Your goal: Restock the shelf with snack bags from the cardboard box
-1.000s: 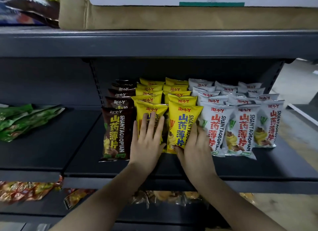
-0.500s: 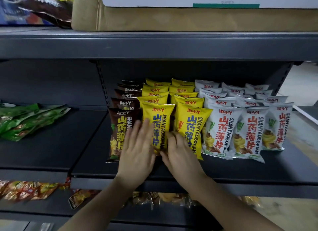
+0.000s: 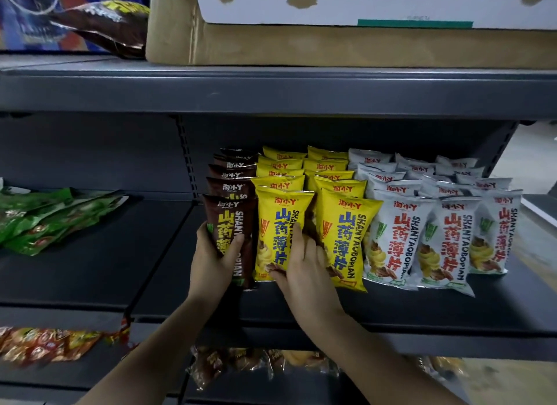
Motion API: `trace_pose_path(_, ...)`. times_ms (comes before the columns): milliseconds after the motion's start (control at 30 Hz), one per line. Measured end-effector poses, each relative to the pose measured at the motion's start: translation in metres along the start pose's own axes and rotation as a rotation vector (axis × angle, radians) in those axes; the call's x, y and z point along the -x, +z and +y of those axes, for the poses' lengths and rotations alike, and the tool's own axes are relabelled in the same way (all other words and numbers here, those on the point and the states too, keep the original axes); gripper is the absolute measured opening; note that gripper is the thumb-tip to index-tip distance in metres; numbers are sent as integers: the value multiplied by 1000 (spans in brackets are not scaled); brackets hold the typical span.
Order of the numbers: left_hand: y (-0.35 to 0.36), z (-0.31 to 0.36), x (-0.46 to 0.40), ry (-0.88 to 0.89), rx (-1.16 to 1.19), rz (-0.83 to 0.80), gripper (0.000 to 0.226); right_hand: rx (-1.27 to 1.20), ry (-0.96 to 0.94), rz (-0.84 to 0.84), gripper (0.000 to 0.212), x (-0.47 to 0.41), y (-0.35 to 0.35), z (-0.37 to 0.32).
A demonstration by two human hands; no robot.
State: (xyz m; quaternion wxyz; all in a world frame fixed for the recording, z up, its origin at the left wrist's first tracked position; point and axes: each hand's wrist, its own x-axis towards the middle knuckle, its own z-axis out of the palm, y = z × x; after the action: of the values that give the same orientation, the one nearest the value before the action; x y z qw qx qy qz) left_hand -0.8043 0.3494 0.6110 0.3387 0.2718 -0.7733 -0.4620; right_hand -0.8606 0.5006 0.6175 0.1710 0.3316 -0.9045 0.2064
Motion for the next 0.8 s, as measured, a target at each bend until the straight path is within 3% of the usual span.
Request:
trace_pose_path(100, 1, -1, 0, 20, 3, 11, 54, 24, -14, 246, 71, 14, -19, 20)
trace_pose_path(167, 2, 0, 0, 29, -3, 23, 55, -27, 77, 318, 74, 19, -26, 42)
trace_pose_path(300, 1, -1, 1, 23, -3, 22, 56, -86, 124, 143, 94, 13, -17, 69)
trace_pose_path(600, -5, -3, -4, -26, -27, -123, 54, -151, -1, 109, 91, 5, -13, 75)
trace_pose_path(700, -13, -1, -6, -78, -199, -184, 64, -108, 8, 49, 91, 4, -19, 78)
trace_pose_path(800, -14, 11, 0, -91, -410, -87, 79, -97, 10, -10, 87, 4, -35, 76)
